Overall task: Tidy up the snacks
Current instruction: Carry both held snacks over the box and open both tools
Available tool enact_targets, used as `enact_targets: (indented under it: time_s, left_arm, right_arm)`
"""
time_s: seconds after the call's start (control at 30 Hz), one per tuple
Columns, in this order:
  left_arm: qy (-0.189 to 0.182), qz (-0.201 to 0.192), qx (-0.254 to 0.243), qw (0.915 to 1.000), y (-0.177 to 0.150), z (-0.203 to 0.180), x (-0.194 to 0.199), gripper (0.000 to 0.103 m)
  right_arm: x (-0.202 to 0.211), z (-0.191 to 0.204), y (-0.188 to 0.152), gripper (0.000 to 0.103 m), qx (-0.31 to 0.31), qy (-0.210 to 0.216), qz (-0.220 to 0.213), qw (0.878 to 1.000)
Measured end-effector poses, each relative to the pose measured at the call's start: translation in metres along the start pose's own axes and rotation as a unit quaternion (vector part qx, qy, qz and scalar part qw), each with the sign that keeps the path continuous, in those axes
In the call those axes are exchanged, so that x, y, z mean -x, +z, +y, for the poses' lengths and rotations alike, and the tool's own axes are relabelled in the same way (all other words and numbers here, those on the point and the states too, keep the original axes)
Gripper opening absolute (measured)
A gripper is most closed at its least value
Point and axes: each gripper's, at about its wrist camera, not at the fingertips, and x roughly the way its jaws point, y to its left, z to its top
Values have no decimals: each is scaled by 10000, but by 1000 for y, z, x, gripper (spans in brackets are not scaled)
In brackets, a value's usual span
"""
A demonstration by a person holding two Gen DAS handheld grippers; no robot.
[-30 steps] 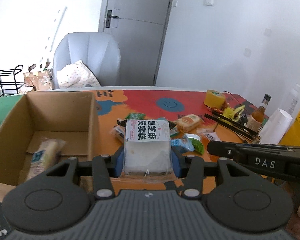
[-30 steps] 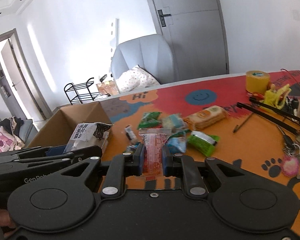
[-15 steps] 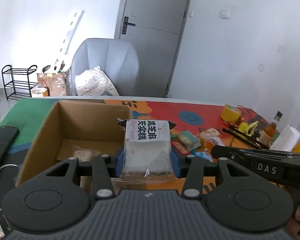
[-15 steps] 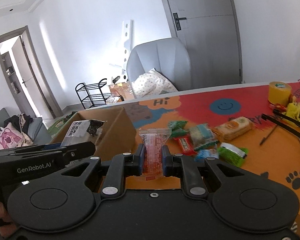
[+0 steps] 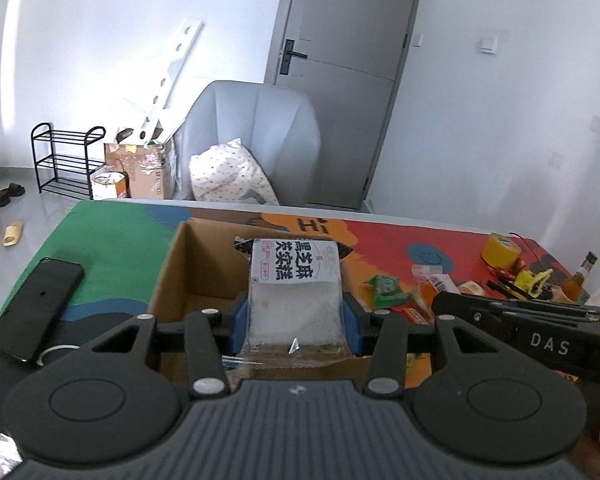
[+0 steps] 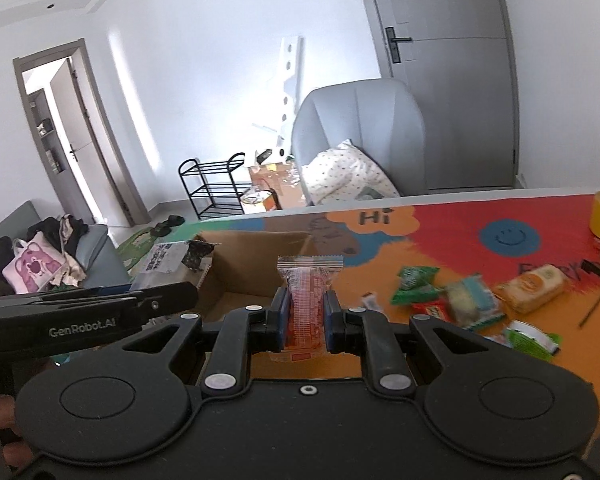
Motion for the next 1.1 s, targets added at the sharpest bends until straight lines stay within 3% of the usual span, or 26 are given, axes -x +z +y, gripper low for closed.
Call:
enact_targets:
  time_s: [0.27,0.53,0.63,0.77,0.83,1.1]
  left_arm:
    - [221,189,255,9993,3,25,-15,47]
    - [298,132,421,9986,7,36,-8,50]
    - [288,142,451,9985,6,38,-6,56]
    - [304,106,463,9984,4,37,-4,77]
    - [295,76,430,9986,2,35,-2,82]
    - [107,142,249,9995,-5,14,-2,91]
  right_arm:
    - [-19,15,4,16,75,178,127,9997]
    - [-32,29,9,16,101,430,236,9987]
    - [-32,32,11,28,32,485,288,9984]
    - [-26,25,8,29,-58,337,282,9990]
    - [-22,19,6,29,-126,233,277,9993]
    - [2,-7,-8,38,-351,-107,232,9991]
